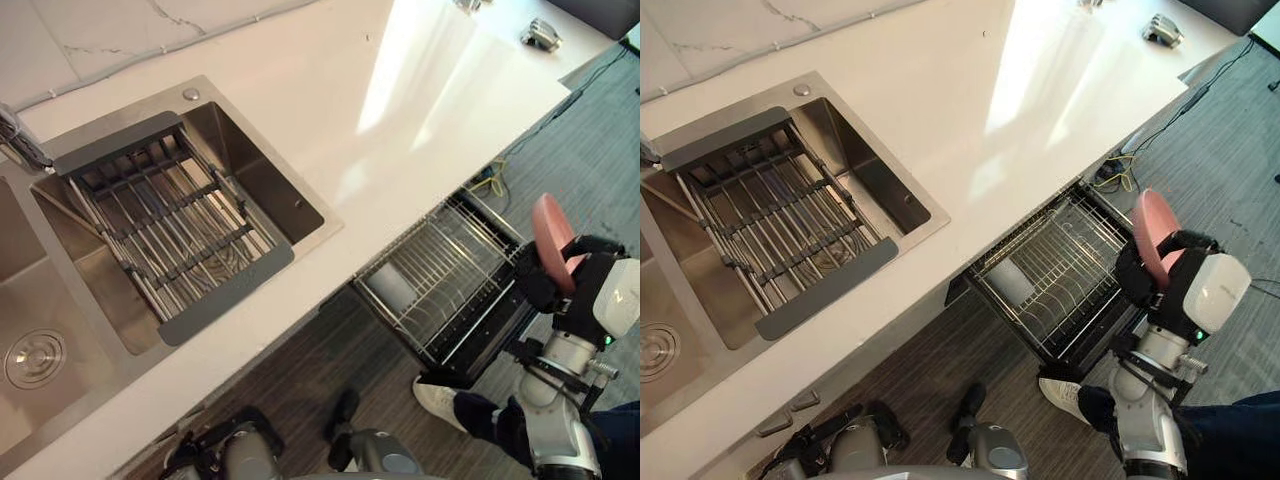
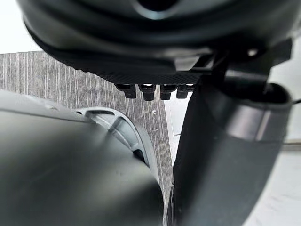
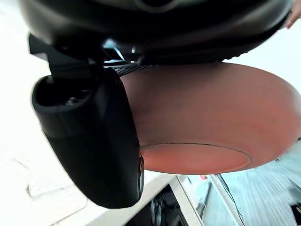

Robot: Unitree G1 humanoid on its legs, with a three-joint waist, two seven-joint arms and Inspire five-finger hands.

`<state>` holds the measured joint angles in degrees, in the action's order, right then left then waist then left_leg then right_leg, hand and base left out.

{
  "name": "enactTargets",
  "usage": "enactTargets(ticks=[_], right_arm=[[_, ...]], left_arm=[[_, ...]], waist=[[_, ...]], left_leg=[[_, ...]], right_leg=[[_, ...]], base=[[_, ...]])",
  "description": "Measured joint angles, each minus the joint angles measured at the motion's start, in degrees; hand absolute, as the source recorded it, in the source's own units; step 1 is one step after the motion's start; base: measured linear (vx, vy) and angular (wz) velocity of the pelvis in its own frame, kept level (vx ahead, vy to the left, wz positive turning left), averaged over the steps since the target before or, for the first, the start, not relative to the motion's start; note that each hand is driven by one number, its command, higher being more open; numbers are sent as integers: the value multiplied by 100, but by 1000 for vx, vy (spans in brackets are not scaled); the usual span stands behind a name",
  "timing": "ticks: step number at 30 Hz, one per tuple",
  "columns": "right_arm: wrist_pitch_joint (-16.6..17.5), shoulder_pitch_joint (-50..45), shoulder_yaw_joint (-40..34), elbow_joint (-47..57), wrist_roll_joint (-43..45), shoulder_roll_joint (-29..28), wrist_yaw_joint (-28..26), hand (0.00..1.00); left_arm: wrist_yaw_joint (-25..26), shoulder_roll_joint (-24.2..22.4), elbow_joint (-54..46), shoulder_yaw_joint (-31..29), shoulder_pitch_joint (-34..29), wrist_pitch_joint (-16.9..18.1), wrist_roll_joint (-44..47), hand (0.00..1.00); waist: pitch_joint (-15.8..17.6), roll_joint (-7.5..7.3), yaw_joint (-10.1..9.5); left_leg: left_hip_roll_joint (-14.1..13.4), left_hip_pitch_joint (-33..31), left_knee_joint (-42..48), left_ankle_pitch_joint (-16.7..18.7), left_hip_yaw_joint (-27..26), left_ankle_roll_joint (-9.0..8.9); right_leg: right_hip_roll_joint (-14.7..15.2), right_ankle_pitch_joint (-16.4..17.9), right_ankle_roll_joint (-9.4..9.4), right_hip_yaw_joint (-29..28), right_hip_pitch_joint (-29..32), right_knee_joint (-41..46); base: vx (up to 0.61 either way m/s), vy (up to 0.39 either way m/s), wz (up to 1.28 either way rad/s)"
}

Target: Walk over to the sink, pick up the cup, carry it to the dishwasher, place the cup inside the dishwasher, then close the dishwasher door

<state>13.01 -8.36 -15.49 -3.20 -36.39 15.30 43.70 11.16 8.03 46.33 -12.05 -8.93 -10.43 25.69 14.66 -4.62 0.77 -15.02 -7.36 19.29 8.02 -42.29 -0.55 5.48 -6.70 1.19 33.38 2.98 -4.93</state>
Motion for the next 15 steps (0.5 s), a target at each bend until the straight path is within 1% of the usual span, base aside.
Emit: enactTargets(ticks=[1, 3, 4, 6, 10, 13, 15], right_arm=[[0, -11, -1, 0, 0, 0, -2, 0], [0, -17, 0, -58, -1, -2, -3, 0], [-1, -16, 0, -97, -1, -3, -8, 0], [-52, 5, 11, -282, -55, -30, -72, 0], [-185, 232, 30, -702, -108, -7, -245, 0], [-352, 574, 39, -1280, -101, 197, -283, 0], [-537, 852, 129, -1554, -85, 463, -265, 0]], left_arm=[[0, -30, -7, 1, -4, 18, -4, 100], [-23, -142, -109, 12, -41, 17, 89, 100], [-55, -164, -109, 12, -40, -15, 199, 100], [-360, -190, -106, 11, -52, -210, 599, 100], [-684, -150, -88, 27, -89, -269, 632, 100], [-901, -138, -86, 141, -86, -348, 634, 100], [-1003, -148, -92, 287, -79, -335, 632, 100]], waist=[[18, 34, 1], [105, 175, 14], [129, 215, 15], [183, 337, 3], [242, 432, 4], [322, 574, 11], [411, 733, 16]], left_leg=[[36, 11, -48, -27, 12, 10], [160, 21, -193, -127, 128, 58], [182, 22, -212, -143, 186, 70], [235, 27, -242, -174, 326, 90], [358, 28, -398, -268, 452, 146], [488, 28, -542, -355, 540, 206], [596, 15, -682, -438, 570, 258]], right_leg=[[20, -6, 4, 14, -4, 0], [84, -22, 17, 128, -43, 1], [95, -23, 19, 166, -72, 1], [125, -26, 26, 307, -162, 1], [196, -42, 47, 442, -204, 2], [270, -76, 68, 539, -220, 6], [334, -107, 79, 586, -183, 19]], base=[[-51, 100, 15], [-51, 102, 26], [-44, 99, 36], [-35, 102, 32], [-35, 113, 22], [-31, 118, 19], [-28, 106, 14]])
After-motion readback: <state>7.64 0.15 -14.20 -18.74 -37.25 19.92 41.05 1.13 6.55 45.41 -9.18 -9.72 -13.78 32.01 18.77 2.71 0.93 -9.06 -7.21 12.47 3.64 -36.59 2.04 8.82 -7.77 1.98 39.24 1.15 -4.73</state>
